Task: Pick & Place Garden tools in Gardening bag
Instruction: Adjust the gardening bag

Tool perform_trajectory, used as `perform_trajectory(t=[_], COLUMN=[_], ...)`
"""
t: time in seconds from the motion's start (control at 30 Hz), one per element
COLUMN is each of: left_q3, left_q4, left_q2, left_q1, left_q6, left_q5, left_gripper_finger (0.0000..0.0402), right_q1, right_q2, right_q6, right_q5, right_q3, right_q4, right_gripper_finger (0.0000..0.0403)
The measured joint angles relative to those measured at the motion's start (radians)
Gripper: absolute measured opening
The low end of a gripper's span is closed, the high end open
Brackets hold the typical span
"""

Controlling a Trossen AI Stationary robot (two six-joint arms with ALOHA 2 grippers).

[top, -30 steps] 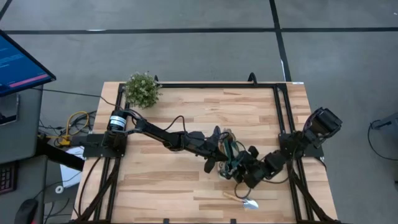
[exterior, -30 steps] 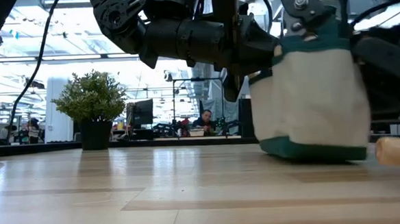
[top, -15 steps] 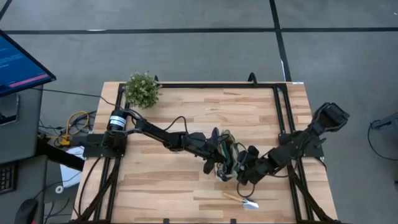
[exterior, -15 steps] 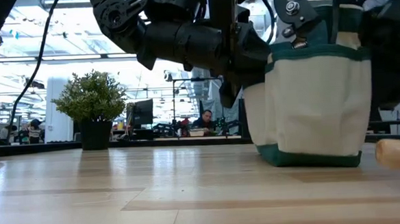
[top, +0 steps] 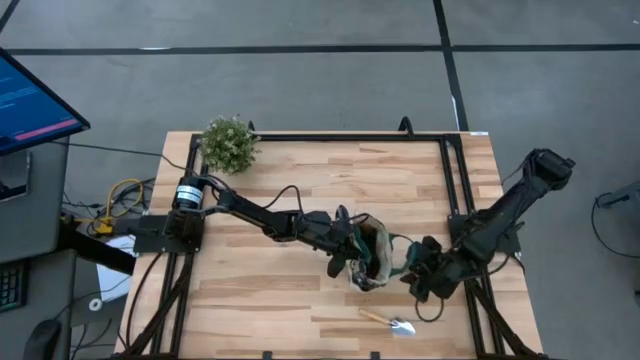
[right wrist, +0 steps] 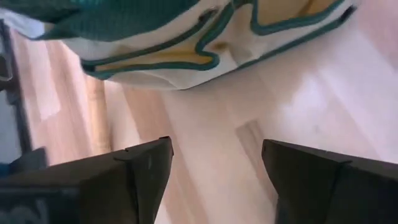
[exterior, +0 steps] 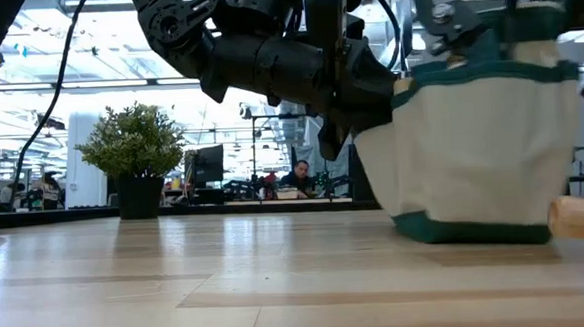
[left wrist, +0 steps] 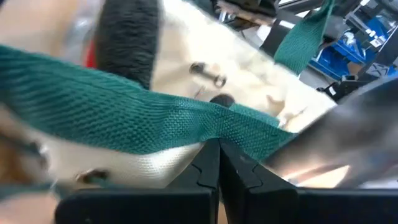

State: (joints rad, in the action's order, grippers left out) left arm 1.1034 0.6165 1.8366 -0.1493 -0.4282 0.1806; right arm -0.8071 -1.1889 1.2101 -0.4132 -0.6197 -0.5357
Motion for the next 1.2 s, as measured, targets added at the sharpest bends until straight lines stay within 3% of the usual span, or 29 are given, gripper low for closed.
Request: perform_trajectory(t=[0.2, 0.4, 0.53, 0.93, 1.03, 1.2], left_q3=[-0.001, -0.002, -0.001, -0.002, -0.001, -0.003], left_q4=[-0.057, -0.129, -0.129, -0.173, -0.19, -0.332], left_q2=[-0.034, -0.083, -0.109, -0.117, -0.134, -0.193], left_q1=[0.007, 0.028, 0.041, 0.037, 0.037, 0.037], left_q6=[0.009, 0.037, 0.04, 0.039, 0.039, 0.055], left_q5=[0.001, -0.012, -0.012, -0.019, -0.019, -0.024], left_gripper_finger=[0.0001, 0.0001, 0.0001, 0.0001, 0.0002, 0.0002], right_q1=[-0.065, -0.062, -0.016, -0.022, -0.082, -0.191], right_q2=[0.006, 0.007, -0.009, -0.009, -0.009, -0.052], right_q6=[0.097, 0.026, 0.073, 0.122, 0.154, 0.257], right_q5=[0.038, 0.074, 0.233, 0.455, 0.405, 0.195], right_q3=[0.0, -0.002, -0.037, -0.204, -0.227, -0.23], right_q4=[-0.042, 0.038, -0.157, -0.64, -0.579, -0.295], right_gripper_finger=[0.024, 0.0243, 0.0247, 0.0244, 0.0244, 0.0244])
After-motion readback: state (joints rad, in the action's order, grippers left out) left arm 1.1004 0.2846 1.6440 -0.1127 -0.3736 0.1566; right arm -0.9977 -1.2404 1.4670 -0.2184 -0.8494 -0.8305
